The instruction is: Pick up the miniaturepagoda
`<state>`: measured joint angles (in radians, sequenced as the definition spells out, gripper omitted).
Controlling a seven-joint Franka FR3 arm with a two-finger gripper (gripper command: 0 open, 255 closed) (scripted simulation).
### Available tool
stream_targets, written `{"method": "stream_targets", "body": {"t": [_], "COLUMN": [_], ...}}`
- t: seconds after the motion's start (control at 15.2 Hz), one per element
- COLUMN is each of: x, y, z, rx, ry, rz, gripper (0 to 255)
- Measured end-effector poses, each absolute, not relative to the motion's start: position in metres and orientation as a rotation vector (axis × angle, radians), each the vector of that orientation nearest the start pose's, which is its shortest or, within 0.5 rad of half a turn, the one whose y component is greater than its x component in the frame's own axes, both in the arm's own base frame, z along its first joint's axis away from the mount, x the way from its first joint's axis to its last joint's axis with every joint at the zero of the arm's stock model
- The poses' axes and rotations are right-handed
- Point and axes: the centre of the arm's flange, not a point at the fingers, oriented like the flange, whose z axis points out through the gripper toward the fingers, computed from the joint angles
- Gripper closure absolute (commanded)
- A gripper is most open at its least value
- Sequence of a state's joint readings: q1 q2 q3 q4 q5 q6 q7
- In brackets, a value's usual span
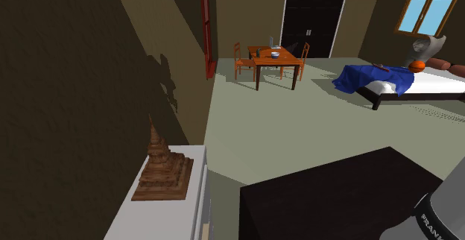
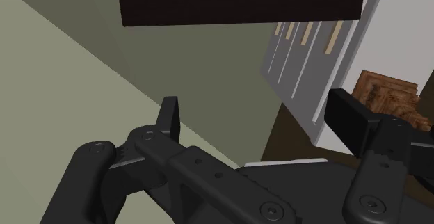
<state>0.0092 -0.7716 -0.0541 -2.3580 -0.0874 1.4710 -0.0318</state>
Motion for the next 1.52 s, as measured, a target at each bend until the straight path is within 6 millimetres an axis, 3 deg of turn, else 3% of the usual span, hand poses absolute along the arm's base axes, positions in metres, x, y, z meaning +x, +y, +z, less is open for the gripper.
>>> {"method": "stream_targets", "body": {"t": [0.2,0.53,1.52], "x": [0.304,0.334,0.408], "y": [-0.024,0.003,0.117], "z": [0.566,0.523,0.398], "rx": [-3.180,-3.167,-3.051], "ry": [-0.045,-0.216,-0.744], "rz": [0.169,0.093,-0.153], "gripper": [0,0,0]}}
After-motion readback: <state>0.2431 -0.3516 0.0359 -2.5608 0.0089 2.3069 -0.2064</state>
